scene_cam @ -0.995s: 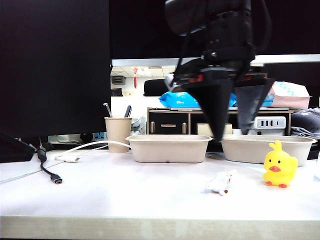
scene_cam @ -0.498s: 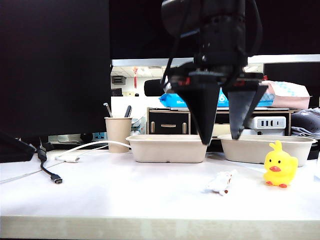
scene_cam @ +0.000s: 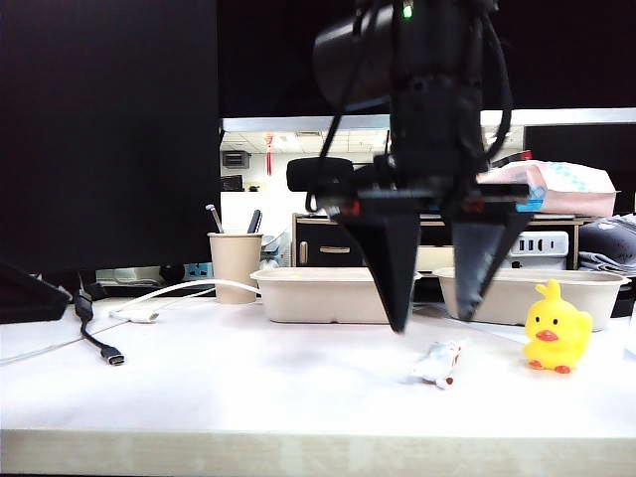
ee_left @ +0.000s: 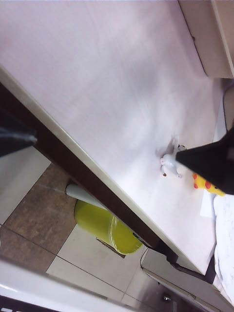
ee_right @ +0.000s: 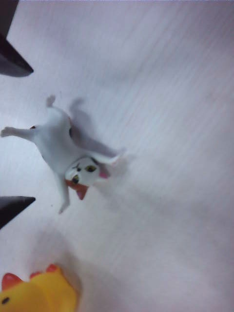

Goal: Put the dolls with similar colors into the same paper box, while dolls with different colors go into separate paper boxes.

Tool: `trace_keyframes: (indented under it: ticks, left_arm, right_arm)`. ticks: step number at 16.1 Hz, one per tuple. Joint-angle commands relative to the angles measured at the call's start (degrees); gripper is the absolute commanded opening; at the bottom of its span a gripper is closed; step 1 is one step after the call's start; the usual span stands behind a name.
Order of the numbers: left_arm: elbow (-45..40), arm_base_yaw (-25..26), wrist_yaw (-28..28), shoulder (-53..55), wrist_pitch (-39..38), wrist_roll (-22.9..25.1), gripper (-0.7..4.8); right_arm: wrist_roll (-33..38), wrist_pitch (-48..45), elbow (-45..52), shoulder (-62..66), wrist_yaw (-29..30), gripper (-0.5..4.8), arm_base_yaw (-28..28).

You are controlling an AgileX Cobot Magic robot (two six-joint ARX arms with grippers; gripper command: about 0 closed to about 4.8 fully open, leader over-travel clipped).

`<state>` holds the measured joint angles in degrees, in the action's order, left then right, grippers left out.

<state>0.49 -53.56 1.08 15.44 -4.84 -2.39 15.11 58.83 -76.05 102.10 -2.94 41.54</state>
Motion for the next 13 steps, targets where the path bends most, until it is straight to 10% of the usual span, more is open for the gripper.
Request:
trace_keyframes:
  ticks: [1,13]
  left_arm:
    - [0.0,-0.1,0.2,0.0,0.7,0.1,-0.05]
    - [0.0,-0.1,0.2,0.0,0.7,0.1,-0.05]
  right_arm:
    - [1.9,-2.3,0.8,-0.2,-0.7,3.15,0.3]
    - [7.6,-5.6,3.2,-0.2,-2.6,3.15,0.9]
